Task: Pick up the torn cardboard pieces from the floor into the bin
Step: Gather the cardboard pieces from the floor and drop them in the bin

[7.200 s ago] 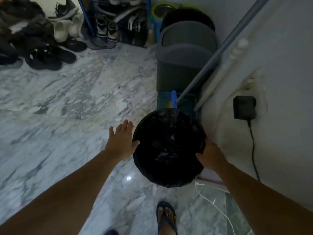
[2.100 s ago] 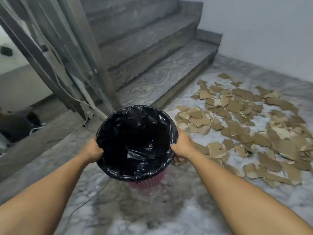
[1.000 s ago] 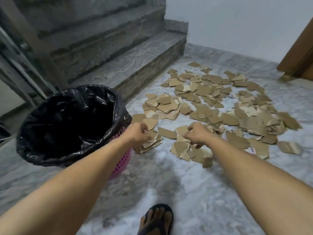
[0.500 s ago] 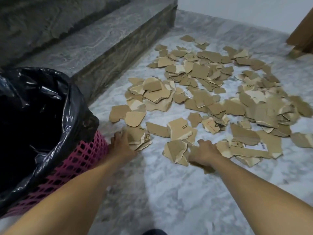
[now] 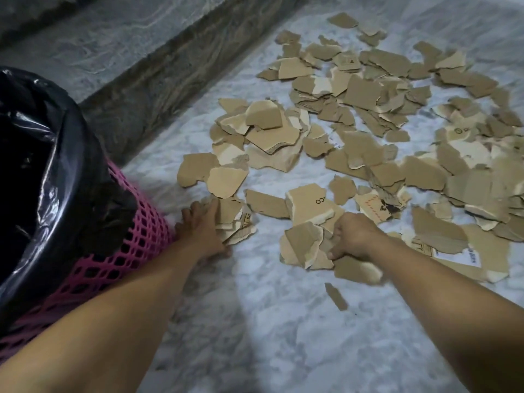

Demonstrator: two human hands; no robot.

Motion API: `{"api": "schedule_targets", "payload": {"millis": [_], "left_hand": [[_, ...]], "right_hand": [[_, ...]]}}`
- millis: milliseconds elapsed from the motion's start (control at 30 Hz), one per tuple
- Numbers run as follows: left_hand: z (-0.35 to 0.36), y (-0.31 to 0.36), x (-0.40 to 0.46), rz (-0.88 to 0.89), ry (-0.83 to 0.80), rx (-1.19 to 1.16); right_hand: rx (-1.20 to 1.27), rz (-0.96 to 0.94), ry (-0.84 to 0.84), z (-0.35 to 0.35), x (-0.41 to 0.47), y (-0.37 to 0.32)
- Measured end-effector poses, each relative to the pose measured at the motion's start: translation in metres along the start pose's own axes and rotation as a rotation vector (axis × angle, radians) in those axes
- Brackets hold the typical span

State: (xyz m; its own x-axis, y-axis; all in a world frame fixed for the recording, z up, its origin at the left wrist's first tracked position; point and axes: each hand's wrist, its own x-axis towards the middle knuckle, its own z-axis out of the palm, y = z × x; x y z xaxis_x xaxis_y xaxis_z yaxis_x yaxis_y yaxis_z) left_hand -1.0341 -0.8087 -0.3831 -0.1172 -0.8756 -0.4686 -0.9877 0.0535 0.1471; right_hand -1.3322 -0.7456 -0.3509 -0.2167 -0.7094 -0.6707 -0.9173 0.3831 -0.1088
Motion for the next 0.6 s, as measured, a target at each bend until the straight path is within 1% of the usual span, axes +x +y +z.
{"api": "schedule_targets", "payload": {"millis": [67, 100, 133, 200, 233, 300, 367, 433, 500, 567, 600], "left_hand": [[-0.004, 0.001, 0.003, 0.004, -0.065, -0.061], [-0.005, 0.003, 0.004, -0.013, -0.097, -0.138], [-0.006, 0.007, 0.003, -0.046, -0.097, -0.228], [-0.005, 0.015, 0.004, -0.152, -0.021, -0.39], [-0.005, 0.018, 0.005, -0.215, 0.016, -0.427], [-0.004, 0.023, 0.005, -0.331, 0.05, -0.399], [-0.002, 0.025, 0.002, -0.417, 0.049, -0.373], [0.001, 0.026, 0.002, -0.473, 0.046, -0.42], [0.002, 0.026, 0.005, -0.491, 0.068, -0.527], [0.004, 0.023, 0.01, -0.487, 0.076, -0.657], [0.004, 0.022, 0.012, -0.485, 0.07, -0.719]], "right_hand": [[-0.017, -0.035, 0.018, -0.017, 0.005, -0.001], [-0.059, -0.048, 0.018, -0.026, 0.007, -0.003], [-0.127, -0.057, 0.013, -0.035, 0.008, -0.005], [-0.267, -0.058, 0.02, -0.052, 0.009, -0.011], [-0.304, -0.048, 0.036, -0.059, 0.009, -0.013], [-0.343, -0.035, 0.094, -0.072, 0.007, -0.018], [-0.337, -0.015, 0.161, -0.082, 0.005, -0.02], [-0.256, 0.01, 0.228, -0.087, 0.006, -0.021], [-0.105, 0.008, 0.301, -0.089, 0.01, -0.023], [0.159, -0.025, 0.332, -0.087, 0.017, -0.025], [0.327, -0.055, 0.315, -0.083, 0.021, -0.028]]}}
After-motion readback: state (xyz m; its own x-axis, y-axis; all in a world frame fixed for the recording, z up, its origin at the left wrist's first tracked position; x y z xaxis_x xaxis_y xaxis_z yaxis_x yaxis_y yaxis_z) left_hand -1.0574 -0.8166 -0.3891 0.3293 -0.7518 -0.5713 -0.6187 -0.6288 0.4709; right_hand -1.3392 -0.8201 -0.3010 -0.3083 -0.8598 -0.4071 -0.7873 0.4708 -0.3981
